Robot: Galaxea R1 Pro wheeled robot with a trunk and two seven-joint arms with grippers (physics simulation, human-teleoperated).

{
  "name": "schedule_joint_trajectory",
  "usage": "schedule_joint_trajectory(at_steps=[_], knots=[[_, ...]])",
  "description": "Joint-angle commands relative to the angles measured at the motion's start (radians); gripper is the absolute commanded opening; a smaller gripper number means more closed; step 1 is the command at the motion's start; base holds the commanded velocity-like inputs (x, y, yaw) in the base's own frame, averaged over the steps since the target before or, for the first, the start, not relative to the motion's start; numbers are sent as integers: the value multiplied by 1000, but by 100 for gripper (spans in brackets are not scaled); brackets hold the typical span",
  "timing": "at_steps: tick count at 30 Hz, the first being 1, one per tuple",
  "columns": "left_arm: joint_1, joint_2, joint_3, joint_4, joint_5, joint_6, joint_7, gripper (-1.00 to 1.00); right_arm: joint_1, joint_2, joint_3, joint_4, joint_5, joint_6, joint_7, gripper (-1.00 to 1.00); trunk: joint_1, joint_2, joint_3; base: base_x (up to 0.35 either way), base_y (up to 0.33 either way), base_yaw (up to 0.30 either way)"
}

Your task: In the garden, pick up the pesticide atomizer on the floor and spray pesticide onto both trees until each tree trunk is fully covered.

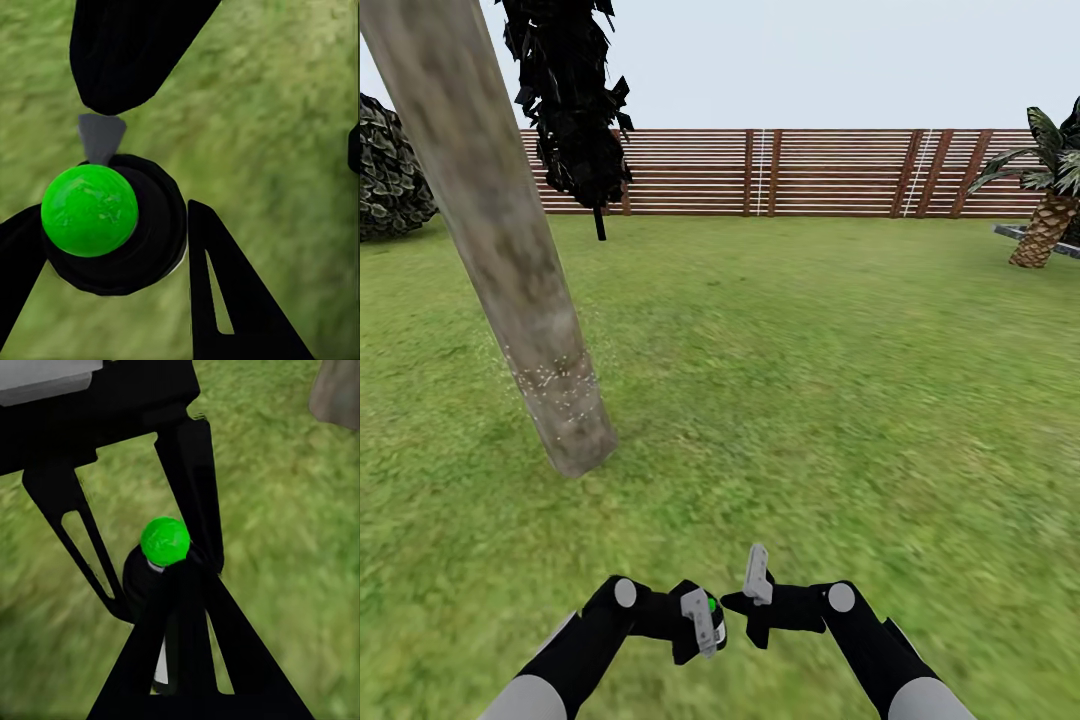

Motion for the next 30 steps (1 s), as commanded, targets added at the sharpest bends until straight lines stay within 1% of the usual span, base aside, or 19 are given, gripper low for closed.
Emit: schedule_joint_trajectory(at_steps=[1,9,12,15,16,17,18,21,24,25,27,28,29,30], knots=[[0,-3,1,-1,-7,-5,-3,-100,0,0,-1,-1,9,-6,1,-100,0,0,-1,0,0,0],[0,-13,1,-1,-6,-6,-3,-100,0,0,-1,-1,9,-7,1,-100,0,0,-1,0,0,0],[-1,-10,4,0,-7,-6,-3,-100,0,0,-1,-1,9,-7,1,-100,0,0,-1,0,0,0],[0,0,7,0,-8,-6,-3,-100,0,0,-1,0,9,-7,1,-100,0,0,-1,0,0,0],[2,11,7,0,-8,-7,-4,-100,0,-1,-1,1,9,-7,1,-100,0,0,-1,0,0,0],[3,32,7,0,-8,-7,-4,-100,0,-1,-2,1,9,-7,1,-100,0,0,-1,0,0,0],[4,63,7,0,-8,-7,-4,-100,0,-1,-2,3,9,-7,1,-100,0,0,-1,0,0,0],[7,138,8,0,-8,-7,-3,-100,0,-1,-3,6,10,-7,1,-100,0,0,-1,0,0,0],[9,203,8,9,-7,-13,3,-100,0,-4,-2,9,10,-7,1,-100,0,0,-1,0,0,0],[9,228,9,30,-7,-17,15,-100,0,-7,-2,9,10,-8,1,100,0,0,-1,0,0,0],[10,261,12,89,-7,-22,54,-100,0,-10,-1,11,11,-8,1,100,0,0,-1,0,0,0],[10,281,12,122,-8,-24,77,-100,0,-10,-2,12,11,-8,0,100,0,0,-1,0,0,0],[10,297,12,157,-8,-25,104,-100,0,-15,-4,32,11,-9,-4,100,0,0,-1,0,0,0],[10,303,12,181,-5,-24,132,-100,1,-26,-5,72,10,-11,-13,100,0,0,-1,0,0,0]])
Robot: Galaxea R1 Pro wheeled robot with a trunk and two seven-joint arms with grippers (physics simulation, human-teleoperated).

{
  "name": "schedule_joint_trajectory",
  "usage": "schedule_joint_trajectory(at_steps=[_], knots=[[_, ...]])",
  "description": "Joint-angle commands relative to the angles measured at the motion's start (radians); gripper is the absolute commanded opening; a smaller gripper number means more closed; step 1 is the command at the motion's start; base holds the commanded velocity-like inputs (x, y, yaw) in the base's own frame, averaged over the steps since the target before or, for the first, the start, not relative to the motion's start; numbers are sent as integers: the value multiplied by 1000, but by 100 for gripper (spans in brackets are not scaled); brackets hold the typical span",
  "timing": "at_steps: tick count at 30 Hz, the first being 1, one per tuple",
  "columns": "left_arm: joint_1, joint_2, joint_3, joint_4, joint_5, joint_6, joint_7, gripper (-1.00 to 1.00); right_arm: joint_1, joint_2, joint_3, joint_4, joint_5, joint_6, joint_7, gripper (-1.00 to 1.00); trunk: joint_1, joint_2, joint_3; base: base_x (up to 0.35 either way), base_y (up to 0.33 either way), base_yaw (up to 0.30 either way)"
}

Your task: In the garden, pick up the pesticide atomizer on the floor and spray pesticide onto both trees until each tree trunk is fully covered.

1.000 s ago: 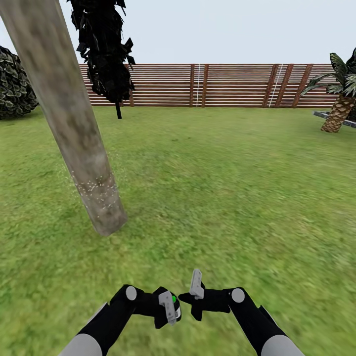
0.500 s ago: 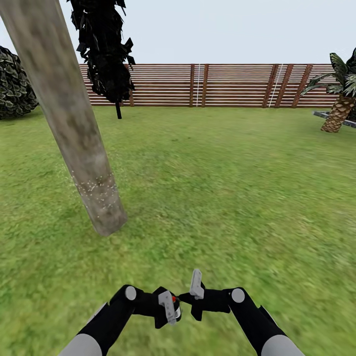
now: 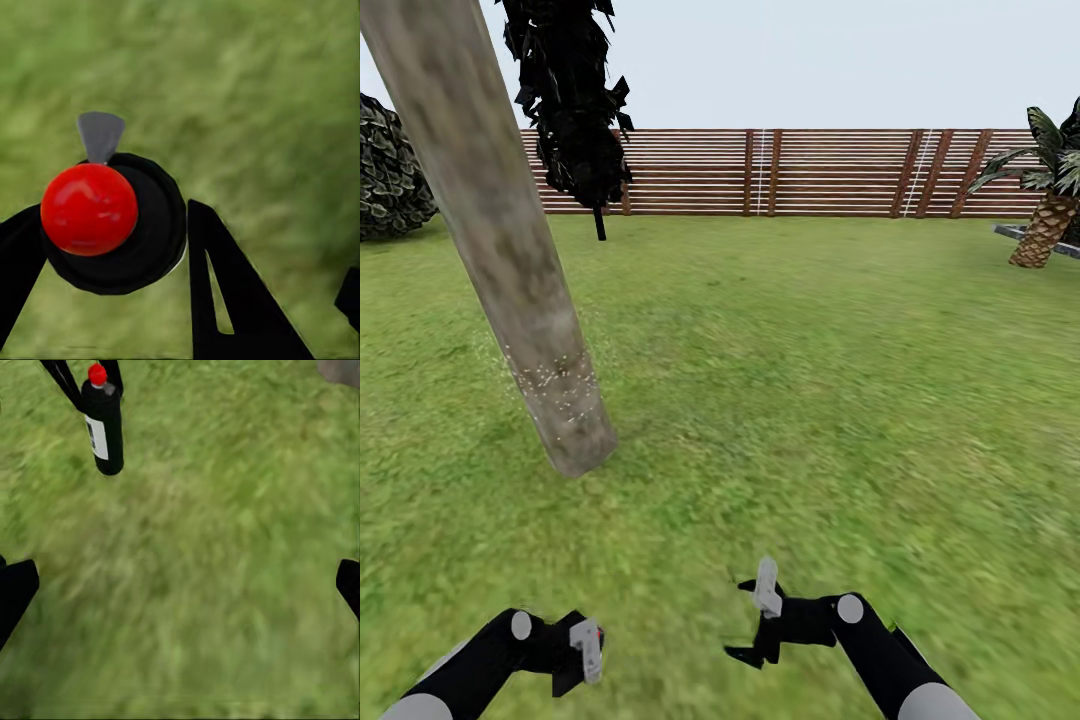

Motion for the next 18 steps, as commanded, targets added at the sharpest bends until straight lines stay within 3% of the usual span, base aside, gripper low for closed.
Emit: schedule_joint_trajectory(at_steps=[1,2,3,5,7,8,9,10,11,13,15,18], knots=[[0,4,-1,26,2,-5,44,-100,0,-16,-4,56,6,-8,-29,100,0,0,-1,0,0,0],[1,5,9,60,14,-4,108,-100,1,-31,-6,118,4,-9,-87,100,0,0,-1,0,0,0],[1,3,48,108,52,-5,206,-100,2,-47,-7,198,1,-10,-186,100,0,0,-1,0,0,0],[1,-5,154,228,167,-18,407,-100,3,-63,-10,355,-4,-14,-442,100,0,0,-1,0,0,0],[1,-6,234,342,318,-132,571,-100,4,-60,-10,468,-8,-31,-750,100,0,0,-1,0,0,0],[10,-6,258,400,412,-212,634,-100,5,-58,-10,499,-10,-69,-891,100,0,0,-1,0,0,0],[26,-6,271,438,499,-274,683,-100,9,-56,-10,516,-31,-117,-999,100,0,0,-1,0,0,0],[46,-7,277,458,574,-314,717,-100,25,-54,-11,529,-86,-172,-1073,100,0,0,-1,0,0,0],[65,-6,281,468,636,-336,739,-100,48,-53,-11,541,-173,-227,-1113,100,0,0,-1,0,0,0],[89,-1,285,475,723,-356,758,-100,79,-59,-6,553,-366,-319,-1140,100,0,0,-1,0,0,0],[95,-4,284,475,745,-360,761,-100,86,-57,-3,557,-421,-342,-1143,100,0,0,-1,0,0,0],[98,-5,280,476,742,-362,761,-100,88,-50,-5,557,-440,-349,-1151,100,0,0,-1,0,0,0]])
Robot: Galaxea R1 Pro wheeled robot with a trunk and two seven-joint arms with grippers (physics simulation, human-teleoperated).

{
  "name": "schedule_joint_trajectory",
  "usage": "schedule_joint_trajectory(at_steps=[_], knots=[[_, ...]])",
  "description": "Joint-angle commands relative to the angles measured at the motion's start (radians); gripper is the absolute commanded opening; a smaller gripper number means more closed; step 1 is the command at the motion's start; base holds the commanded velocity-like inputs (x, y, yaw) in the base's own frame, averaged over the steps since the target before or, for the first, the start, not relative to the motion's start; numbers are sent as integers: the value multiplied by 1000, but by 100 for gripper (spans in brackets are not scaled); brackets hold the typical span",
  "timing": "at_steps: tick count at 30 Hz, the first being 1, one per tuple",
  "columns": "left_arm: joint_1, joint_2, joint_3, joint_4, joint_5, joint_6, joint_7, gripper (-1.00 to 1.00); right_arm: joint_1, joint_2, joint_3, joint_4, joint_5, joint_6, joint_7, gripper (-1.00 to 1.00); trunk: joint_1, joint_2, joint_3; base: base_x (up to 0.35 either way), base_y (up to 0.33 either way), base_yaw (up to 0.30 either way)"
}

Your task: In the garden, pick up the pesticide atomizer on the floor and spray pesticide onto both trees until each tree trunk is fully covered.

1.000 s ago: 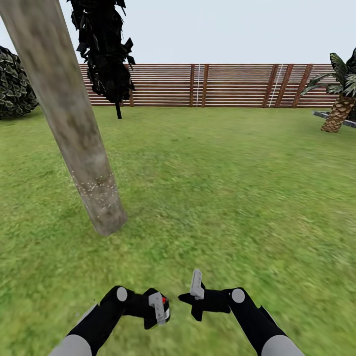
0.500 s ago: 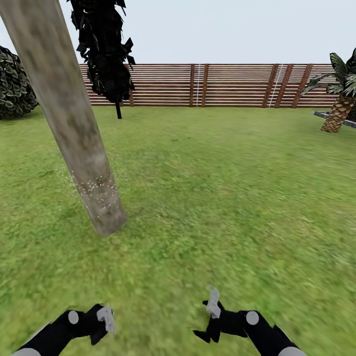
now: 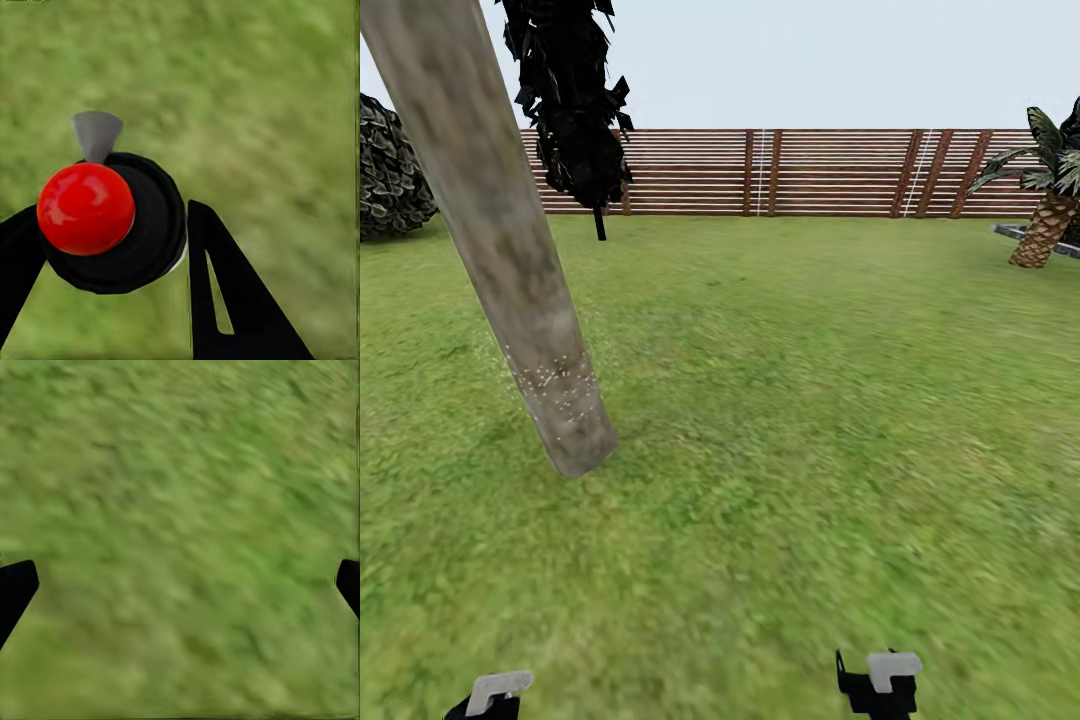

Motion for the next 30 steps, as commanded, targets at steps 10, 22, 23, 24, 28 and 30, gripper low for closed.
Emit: schedule_joint_trajectory(at_steps=[10,22,23,24,28,30], knots=[[13,-22,10,12,82,-6,77,-100,1,1,7,6,3,-1,-14,100,0,0,-1,-247,0,223],[35,-12,19,7,86,-6,80,-100,1,0,6,6,2,-1,-14,100,0,0,-3,-324,0,277],[36,-12,25,6,86,-7,80,-100,1,0,6,6,2,-1,-14,100,0,0,-3,-238,0,277],[36,-12,28,6,86,-6,80,-100,1,0,6,6,2,-1,-14,100,0,0,-4,-198,0,277],[36,10,32,4,96,-7,80,-100,2,0,6,6,2,-1,-14,100,0,0,-5,-111,0,277],[36,15,32,3,116,-7,79,-100,2,0,6,6,2,-1,-14,100,0,0,-6,-18,0,277]])
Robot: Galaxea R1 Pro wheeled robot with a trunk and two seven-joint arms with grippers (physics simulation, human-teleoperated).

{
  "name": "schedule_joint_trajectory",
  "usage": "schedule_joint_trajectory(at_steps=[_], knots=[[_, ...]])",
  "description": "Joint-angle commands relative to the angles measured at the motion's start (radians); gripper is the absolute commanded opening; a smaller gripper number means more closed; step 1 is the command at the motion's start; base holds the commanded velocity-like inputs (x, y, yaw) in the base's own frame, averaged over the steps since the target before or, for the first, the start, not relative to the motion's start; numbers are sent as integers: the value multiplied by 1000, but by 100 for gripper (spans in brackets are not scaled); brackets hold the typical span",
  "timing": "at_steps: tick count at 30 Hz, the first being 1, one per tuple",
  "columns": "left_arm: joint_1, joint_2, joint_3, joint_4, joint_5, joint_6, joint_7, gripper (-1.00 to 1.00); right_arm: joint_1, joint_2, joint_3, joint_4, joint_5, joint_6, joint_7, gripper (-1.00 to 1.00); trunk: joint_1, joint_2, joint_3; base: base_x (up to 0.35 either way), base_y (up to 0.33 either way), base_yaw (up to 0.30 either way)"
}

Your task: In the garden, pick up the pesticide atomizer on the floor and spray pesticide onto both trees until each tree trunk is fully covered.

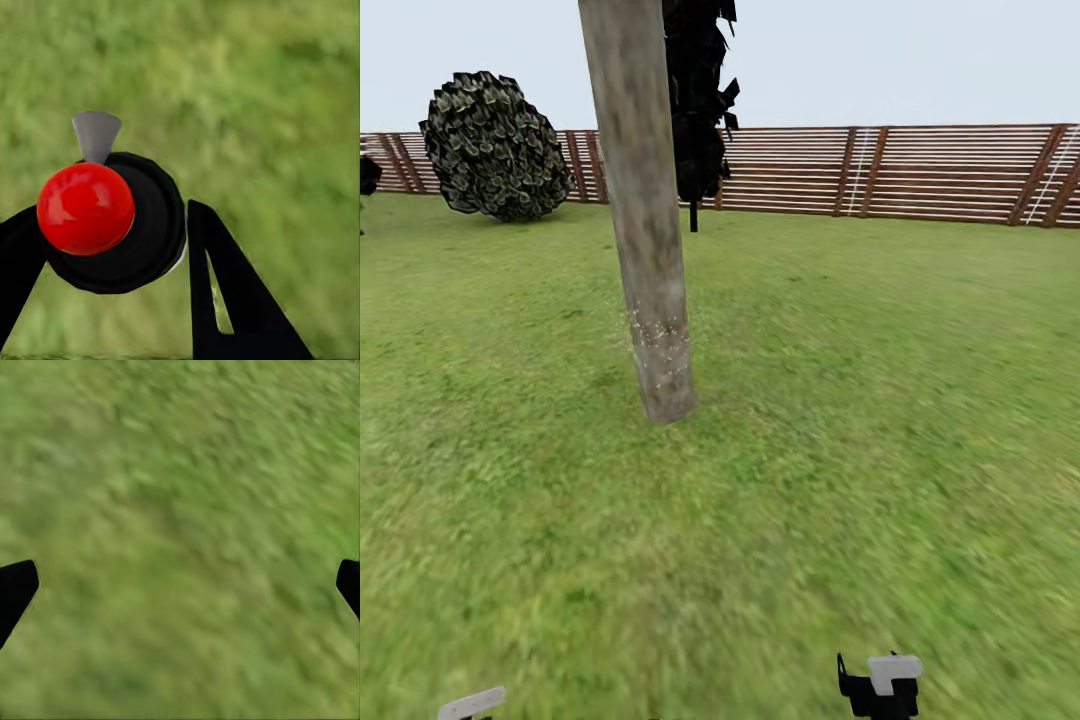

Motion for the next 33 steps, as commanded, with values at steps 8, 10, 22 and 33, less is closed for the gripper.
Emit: schedule_joint_trajectory(at_steps=[8,10,22,33], knots=[[-1,-2,5,1,3,-3,-2,-100,0,0,8,0,3,0,-10,100,0,0,-2,-1,0,277],[-1,-2,4,1,3,-3,-2,-100,0,0,8,0,3,0,-10,100,0,0,-2,0,0,277],[-1,-4,2,0,3,-2,-2,-100,4,0,8,0,3,0,-10,100,0,0,-2,0,0,277],[-1,-4,2,1,3,-2,-2,-100,4,0,8,0,3,0,-10,100,0,0,-2,0,0,278]])
